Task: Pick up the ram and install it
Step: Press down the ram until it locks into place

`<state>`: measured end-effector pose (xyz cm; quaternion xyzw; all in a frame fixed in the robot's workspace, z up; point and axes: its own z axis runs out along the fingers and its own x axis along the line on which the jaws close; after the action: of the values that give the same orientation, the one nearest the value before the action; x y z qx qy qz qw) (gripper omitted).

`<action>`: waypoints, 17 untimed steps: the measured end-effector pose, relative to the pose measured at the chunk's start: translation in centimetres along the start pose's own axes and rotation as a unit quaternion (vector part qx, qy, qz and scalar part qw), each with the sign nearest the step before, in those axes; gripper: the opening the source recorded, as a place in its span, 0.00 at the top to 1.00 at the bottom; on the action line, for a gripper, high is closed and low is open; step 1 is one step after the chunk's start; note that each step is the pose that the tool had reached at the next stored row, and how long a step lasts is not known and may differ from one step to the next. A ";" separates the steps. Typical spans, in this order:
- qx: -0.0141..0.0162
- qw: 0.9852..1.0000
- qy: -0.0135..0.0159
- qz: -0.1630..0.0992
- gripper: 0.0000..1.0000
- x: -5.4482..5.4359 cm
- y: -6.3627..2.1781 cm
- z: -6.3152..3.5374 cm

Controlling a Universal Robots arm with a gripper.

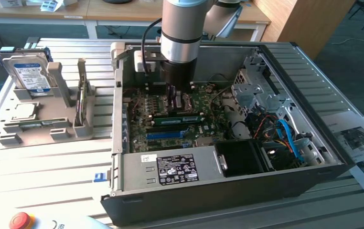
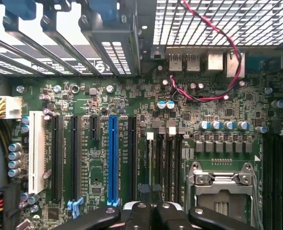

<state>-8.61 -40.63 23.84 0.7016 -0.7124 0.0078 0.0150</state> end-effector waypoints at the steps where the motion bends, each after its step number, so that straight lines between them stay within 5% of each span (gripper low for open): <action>1: 0.000 1.000 0.000 0.000 0.90 0.0 0.00 -0.17; 17: 0.000 1.000 0.001 0.000 0.90 0.1 0.02 -3.00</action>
<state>-8.61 -40.63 26.84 0.7016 -0.7123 0.0084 0.0156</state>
